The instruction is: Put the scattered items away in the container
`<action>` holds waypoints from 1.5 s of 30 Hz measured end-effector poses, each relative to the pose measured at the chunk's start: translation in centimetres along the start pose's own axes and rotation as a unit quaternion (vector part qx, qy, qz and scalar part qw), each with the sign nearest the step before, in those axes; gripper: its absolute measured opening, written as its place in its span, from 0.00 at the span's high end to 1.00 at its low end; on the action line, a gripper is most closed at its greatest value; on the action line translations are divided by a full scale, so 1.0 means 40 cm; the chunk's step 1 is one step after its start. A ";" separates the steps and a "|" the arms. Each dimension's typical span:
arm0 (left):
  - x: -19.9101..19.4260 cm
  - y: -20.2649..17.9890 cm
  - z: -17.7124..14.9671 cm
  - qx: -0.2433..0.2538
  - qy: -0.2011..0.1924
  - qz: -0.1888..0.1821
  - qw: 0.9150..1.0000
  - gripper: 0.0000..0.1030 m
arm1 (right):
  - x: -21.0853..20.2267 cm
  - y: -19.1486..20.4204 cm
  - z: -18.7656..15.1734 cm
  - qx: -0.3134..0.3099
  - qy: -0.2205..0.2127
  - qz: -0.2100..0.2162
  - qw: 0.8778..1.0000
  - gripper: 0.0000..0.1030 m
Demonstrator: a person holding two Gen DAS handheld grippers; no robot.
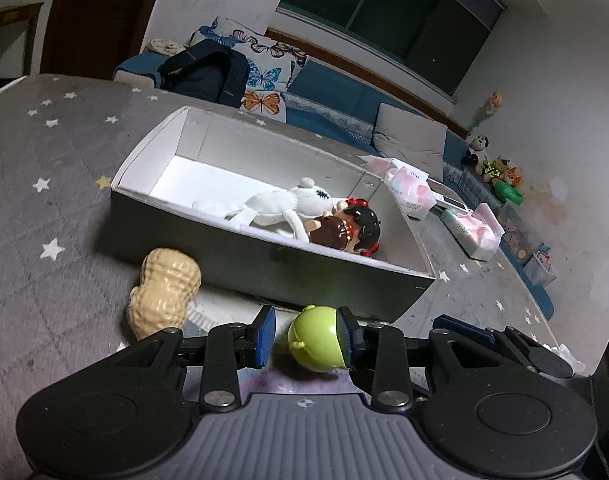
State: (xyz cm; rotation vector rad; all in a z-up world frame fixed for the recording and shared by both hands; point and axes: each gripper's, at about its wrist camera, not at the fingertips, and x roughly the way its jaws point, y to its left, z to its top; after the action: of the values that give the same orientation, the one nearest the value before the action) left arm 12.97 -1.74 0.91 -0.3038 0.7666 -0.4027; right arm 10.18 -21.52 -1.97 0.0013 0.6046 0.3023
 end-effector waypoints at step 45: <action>0.087 0.030 0.004 -0.057 0.046 -0.050 0.996 0.65 | 0.094 -0.011 -0.054 0.058 0.045 0.036 0.997 0.00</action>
State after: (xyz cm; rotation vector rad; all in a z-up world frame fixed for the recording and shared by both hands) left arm 15.65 -2.23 -1.56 -0.4333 0.8677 -0.4702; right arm 12.02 -21.07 -5.89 0.1212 0.7123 0.3387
